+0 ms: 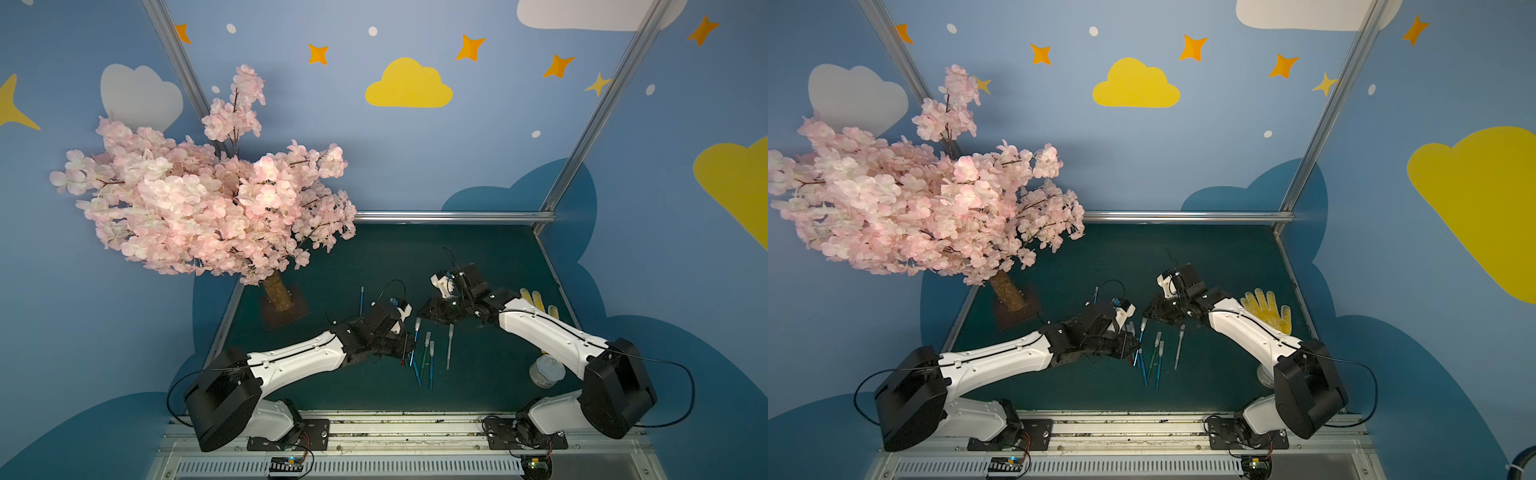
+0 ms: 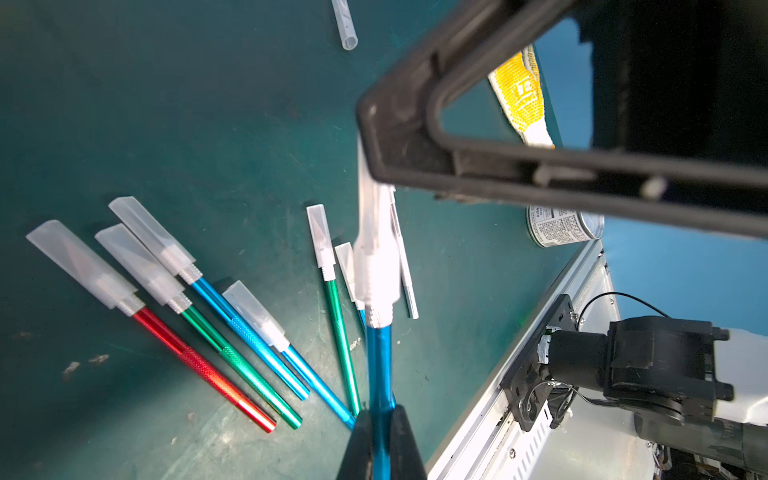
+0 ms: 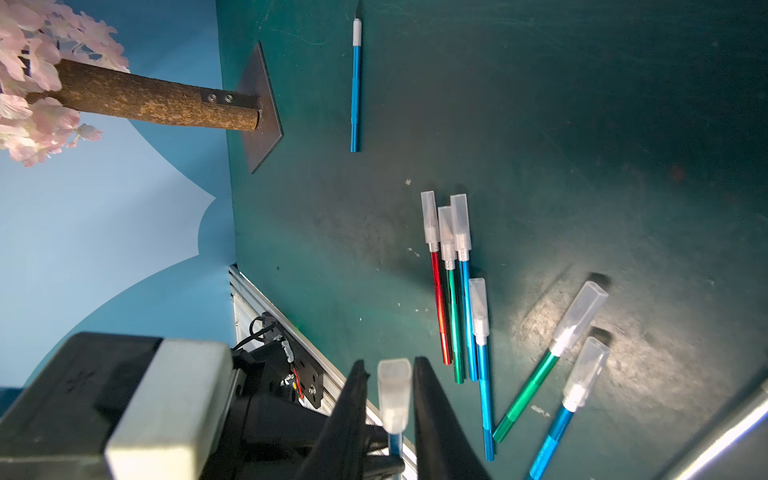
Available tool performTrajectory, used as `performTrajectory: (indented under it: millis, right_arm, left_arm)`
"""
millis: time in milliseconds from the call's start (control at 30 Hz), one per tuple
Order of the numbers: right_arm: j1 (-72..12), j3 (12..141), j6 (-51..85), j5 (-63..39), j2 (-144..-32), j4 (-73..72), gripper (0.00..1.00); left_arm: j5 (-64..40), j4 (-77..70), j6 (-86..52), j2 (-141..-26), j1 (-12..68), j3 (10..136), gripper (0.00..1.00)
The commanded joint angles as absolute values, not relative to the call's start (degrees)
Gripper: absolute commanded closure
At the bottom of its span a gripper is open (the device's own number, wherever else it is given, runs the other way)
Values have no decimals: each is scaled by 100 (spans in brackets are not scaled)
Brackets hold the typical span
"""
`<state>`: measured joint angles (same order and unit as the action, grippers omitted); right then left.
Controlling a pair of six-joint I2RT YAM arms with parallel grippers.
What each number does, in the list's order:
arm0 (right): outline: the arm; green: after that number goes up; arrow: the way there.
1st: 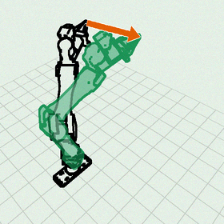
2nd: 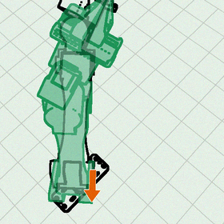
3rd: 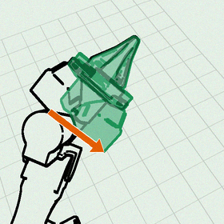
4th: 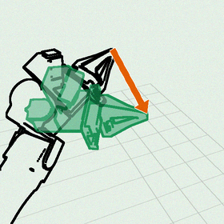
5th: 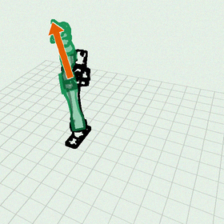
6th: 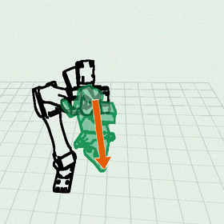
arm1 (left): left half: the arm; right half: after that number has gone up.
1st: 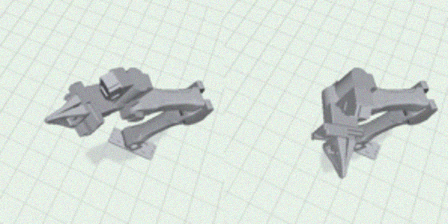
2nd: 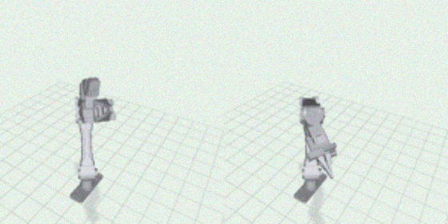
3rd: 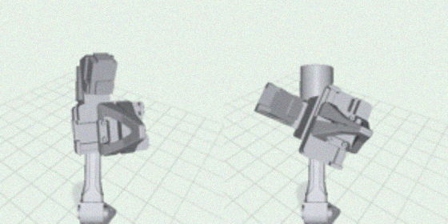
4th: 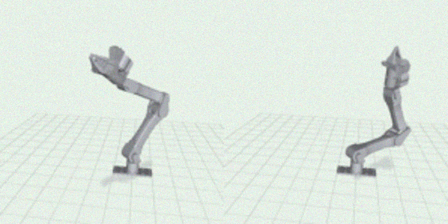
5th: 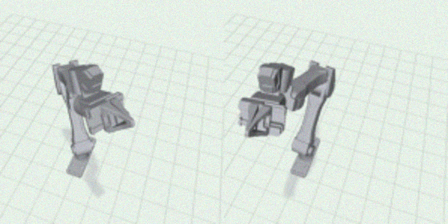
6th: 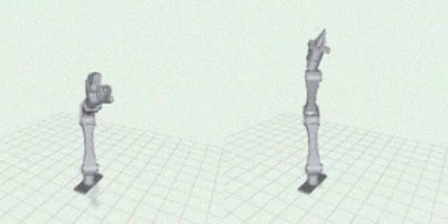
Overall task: Remove protective caps from carving knives
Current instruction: Remove the protective sleeve from the carving knife.
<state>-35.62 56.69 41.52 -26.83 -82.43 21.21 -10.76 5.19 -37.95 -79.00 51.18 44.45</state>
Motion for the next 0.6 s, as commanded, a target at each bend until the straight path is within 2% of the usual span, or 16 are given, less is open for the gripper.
performTrajectory:
  millis: [0,567]
  right_arm:
    - [-3602,5730,4087,-2653,-8357,2105,78]
    - [-3612,5820,3946,-2438,-8389,2203,88]
  left_arm:
    - [-1124,415,-3811,-7774,5142,4382,92]
    - [-1182,377,-3810,-7861,5150,4364,92]
